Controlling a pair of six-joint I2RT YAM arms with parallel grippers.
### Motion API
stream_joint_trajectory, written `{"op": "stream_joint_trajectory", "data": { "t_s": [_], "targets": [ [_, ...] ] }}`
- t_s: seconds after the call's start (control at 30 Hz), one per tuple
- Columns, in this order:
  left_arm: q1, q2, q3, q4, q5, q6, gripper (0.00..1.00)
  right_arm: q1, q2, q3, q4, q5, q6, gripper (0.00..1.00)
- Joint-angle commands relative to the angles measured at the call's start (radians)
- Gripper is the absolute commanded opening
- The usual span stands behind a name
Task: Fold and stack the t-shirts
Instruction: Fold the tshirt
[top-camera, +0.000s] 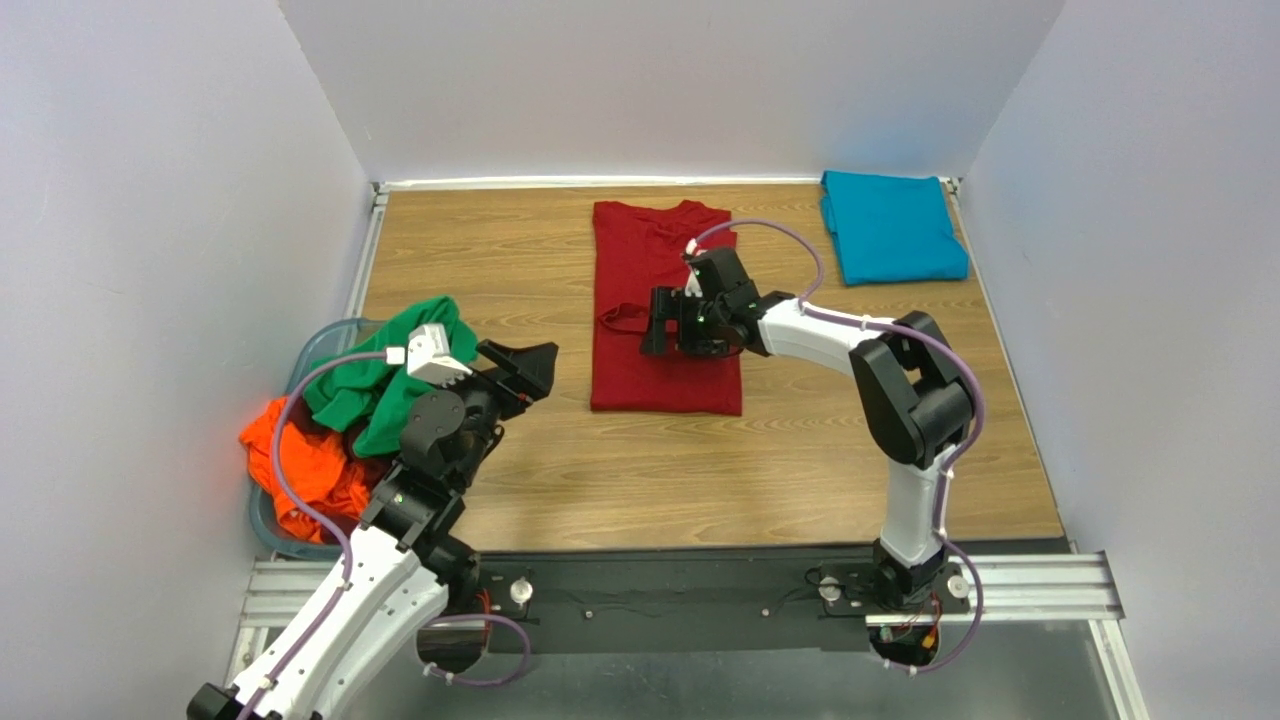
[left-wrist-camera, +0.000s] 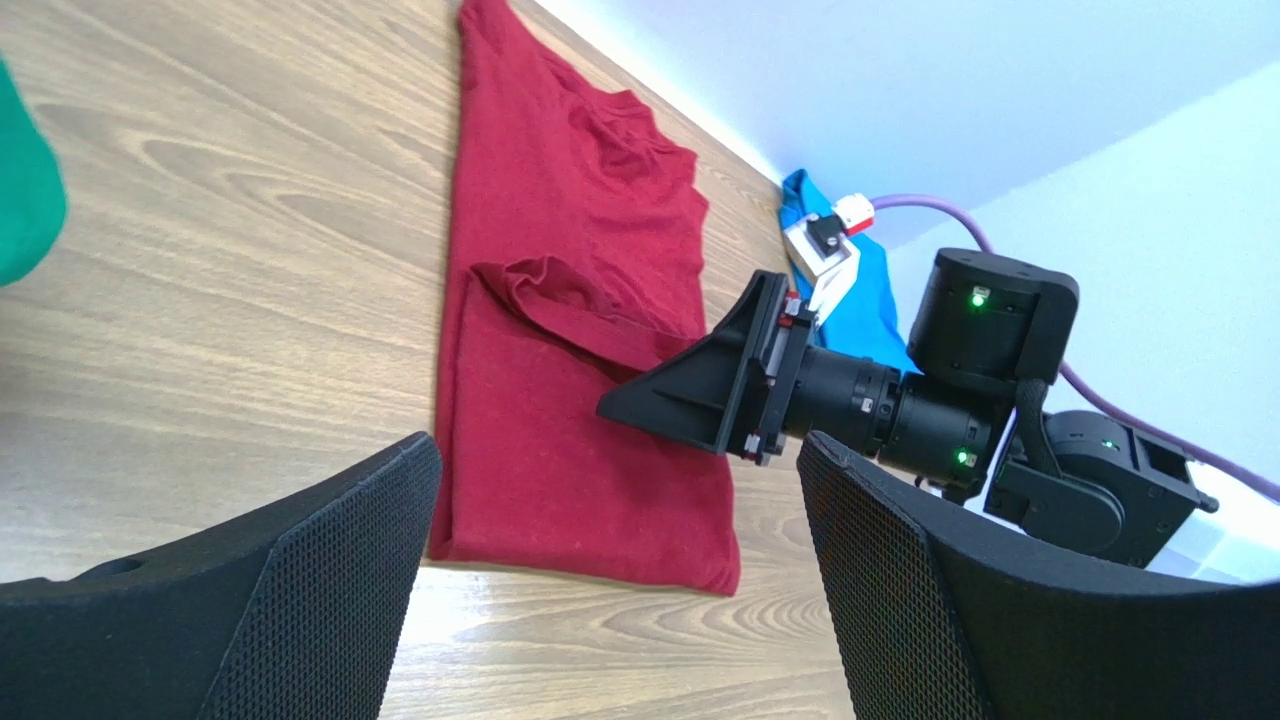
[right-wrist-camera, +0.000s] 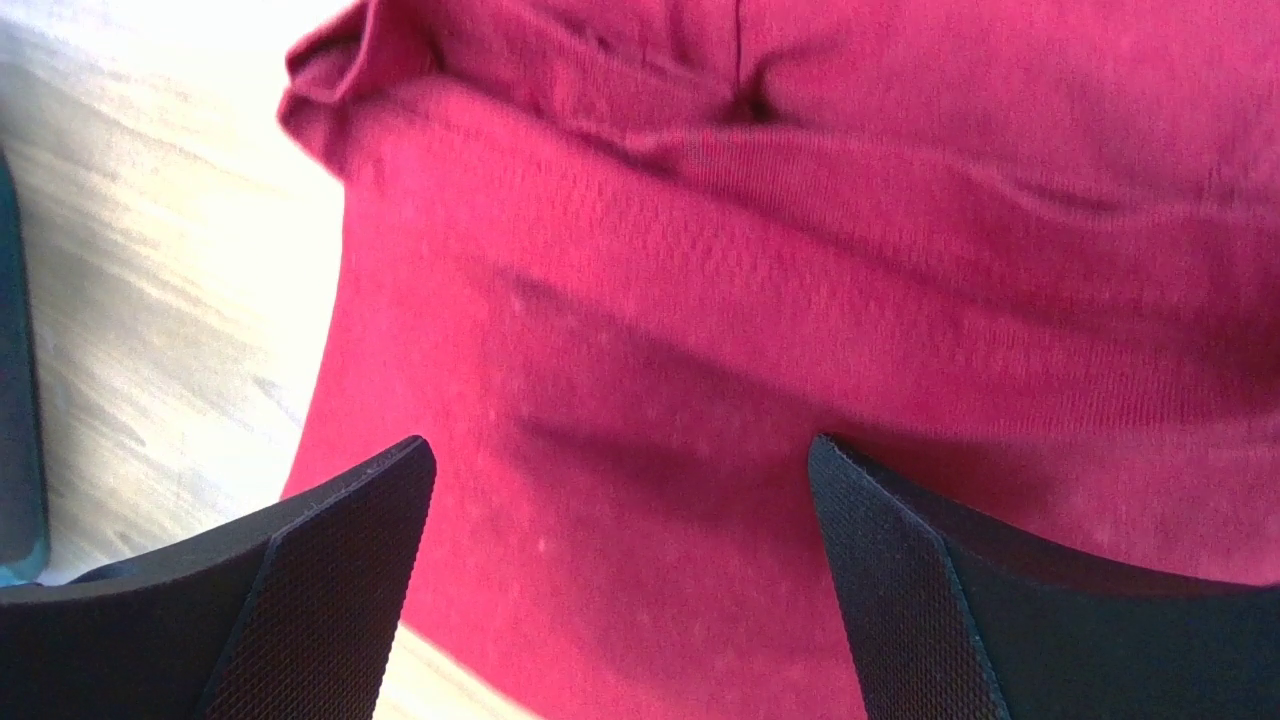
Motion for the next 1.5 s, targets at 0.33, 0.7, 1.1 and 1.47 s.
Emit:
{"op": "stream_joint_trajectory", "data": {
  "t_s": [0.33, 0.7, 1.1, 1.47],
  "targets": [
    [0.000, 0.110, 0.036, 0.031, -0.024, 0.026, 0.97, 0.002, 0.104, 0.122, 0.048, 0.111, -0.039, 1.00],
    [-0.001, 0.153, 0.018, 0.067, 0.031, 0.046, 0.97, -0.009, 0.249, 0.353, 0.047, 0.283, 0.016, 1.00],
    [-0.001, 0.201, -0.007, 0.100, 0.066, 0.043, 0.97, -0.037, 0.220, 0.426, 0.045, 0.262, 0.039, 1.00],
    [-0.001, 0.446, 0.034, 0.136, 0.146, 0.091, 0.96, -0.040, -0.141, 0.019, 0.037, 0.414, 0.119, 1.00]
  ]
}}
